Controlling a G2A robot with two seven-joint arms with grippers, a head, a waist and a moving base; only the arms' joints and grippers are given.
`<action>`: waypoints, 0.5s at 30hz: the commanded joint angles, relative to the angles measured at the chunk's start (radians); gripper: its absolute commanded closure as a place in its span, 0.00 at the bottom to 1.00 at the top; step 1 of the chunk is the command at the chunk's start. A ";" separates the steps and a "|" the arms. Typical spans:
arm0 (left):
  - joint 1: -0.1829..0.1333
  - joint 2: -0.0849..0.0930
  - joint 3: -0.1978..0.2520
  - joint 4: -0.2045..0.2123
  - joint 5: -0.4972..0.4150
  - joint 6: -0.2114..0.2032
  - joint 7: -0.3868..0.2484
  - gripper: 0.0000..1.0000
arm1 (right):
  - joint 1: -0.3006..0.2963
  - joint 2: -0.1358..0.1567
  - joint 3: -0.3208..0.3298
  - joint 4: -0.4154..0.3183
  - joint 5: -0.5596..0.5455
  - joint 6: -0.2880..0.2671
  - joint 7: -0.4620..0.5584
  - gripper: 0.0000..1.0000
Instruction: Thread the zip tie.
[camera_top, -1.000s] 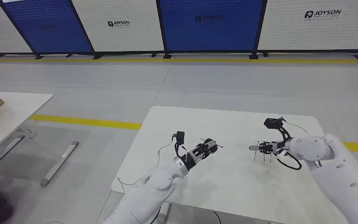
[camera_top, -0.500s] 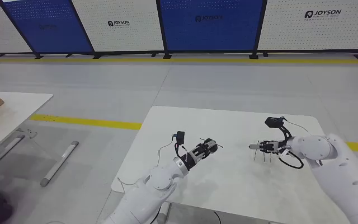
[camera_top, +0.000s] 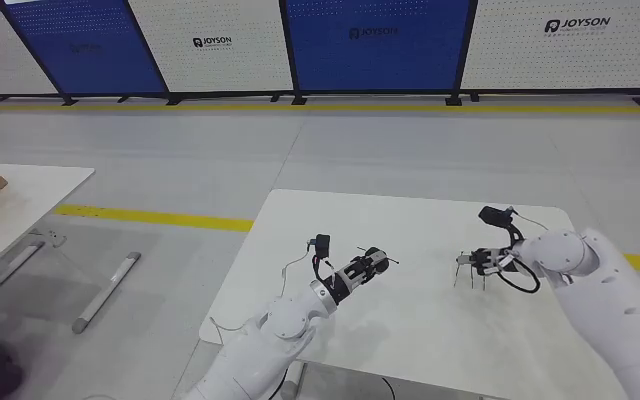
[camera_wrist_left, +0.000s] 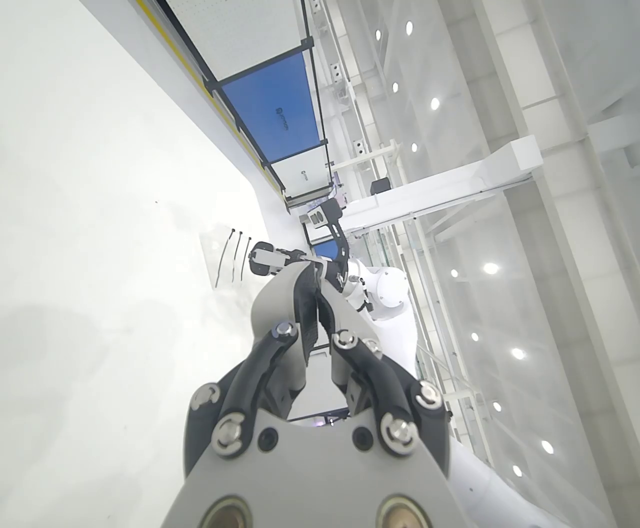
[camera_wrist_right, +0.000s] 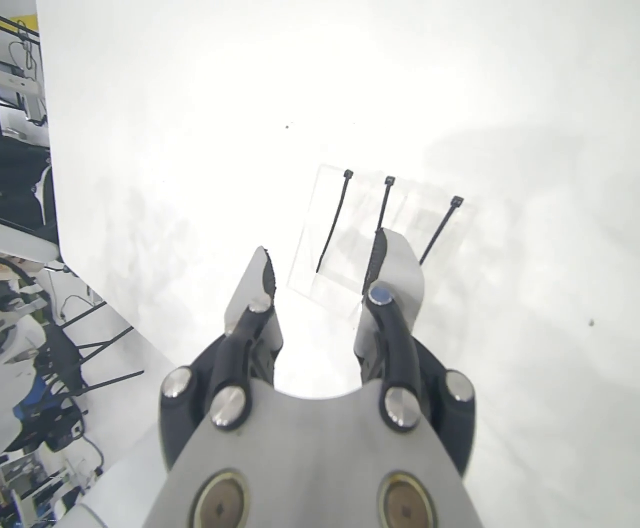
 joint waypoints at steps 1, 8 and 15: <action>0.000 0.000 0.000 0.000 0.000 0.000 0.000 1.00 | 0.008 -0.005 -0.005 0.018 0.001 0.009 0.001 0.65; 0.000 0.000 0.000 0.000 0.000 0.000 0.000 1.00 | 0.037 -0.022 -0.023 0.075 0.000 0.055 0.027 0.64; 0.000 0.000 0.000 0.000 0.000 0.000 0.000 1.00 | 0.063 -0.041 -0.044 0.109 -0.016 0.094 0.028 0.67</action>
